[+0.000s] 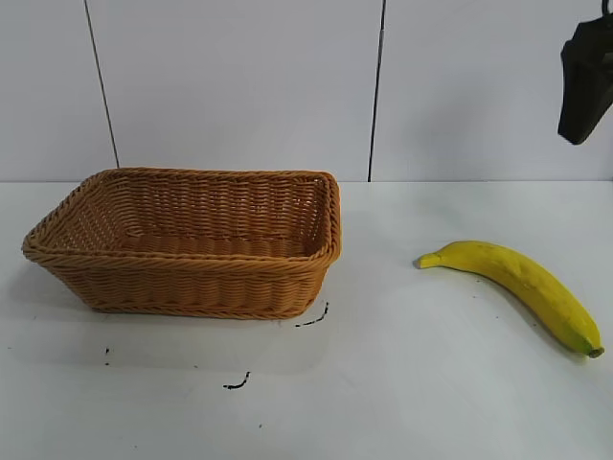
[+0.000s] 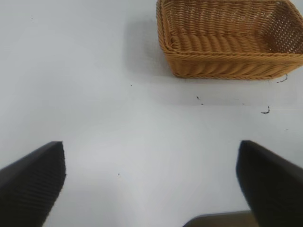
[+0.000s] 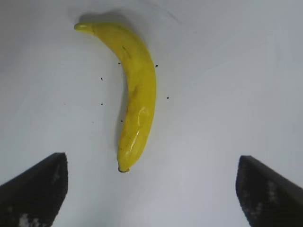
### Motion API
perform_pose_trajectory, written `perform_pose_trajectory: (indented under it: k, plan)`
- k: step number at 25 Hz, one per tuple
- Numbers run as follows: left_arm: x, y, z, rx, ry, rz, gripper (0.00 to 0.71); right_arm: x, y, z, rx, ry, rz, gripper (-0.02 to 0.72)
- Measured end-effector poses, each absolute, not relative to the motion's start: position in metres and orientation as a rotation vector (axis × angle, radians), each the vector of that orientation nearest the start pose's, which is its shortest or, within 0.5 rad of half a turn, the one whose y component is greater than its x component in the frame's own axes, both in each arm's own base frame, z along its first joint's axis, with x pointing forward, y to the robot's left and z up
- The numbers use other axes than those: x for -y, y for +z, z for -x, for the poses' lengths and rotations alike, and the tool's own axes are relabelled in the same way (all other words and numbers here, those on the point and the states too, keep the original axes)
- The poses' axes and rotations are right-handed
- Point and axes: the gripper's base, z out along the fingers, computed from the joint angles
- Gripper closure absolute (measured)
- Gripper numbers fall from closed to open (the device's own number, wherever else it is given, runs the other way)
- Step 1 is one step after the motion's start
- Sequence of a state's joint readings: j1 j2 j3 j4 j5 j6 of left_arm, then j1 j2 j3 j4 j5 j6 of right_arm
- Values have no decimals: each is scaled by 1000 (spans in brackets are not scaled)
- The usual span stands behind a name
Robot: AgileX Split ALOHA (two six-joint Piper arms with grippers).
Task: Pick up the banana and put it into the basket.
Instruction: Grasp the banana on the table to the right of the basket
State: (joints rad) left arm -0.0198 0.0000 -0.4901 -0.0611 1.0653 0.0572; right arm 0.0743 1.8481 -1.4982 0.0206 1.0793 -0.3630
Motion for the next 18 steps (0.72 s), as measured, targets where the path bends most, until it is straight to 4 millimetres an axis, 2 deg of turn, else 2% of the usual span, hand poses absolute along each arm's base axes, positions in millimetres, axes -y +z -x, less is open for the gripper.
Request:
perform_pose_trajectory:
  k: [10, 15, 18]
  plan:
    - [5, 274, 4, -2056, -50, -82, 15, -32, 180, -409, -2921, -11, 607, 14]
    - [5, 274, 4, -2056, -50, -82, 15, -32, 143, -416, -2977, 0, 594, 14]
    - [5, 274, 4, -2056, -50, -82, 15, -32, 129, -417, -3002, 5, 597, 14]
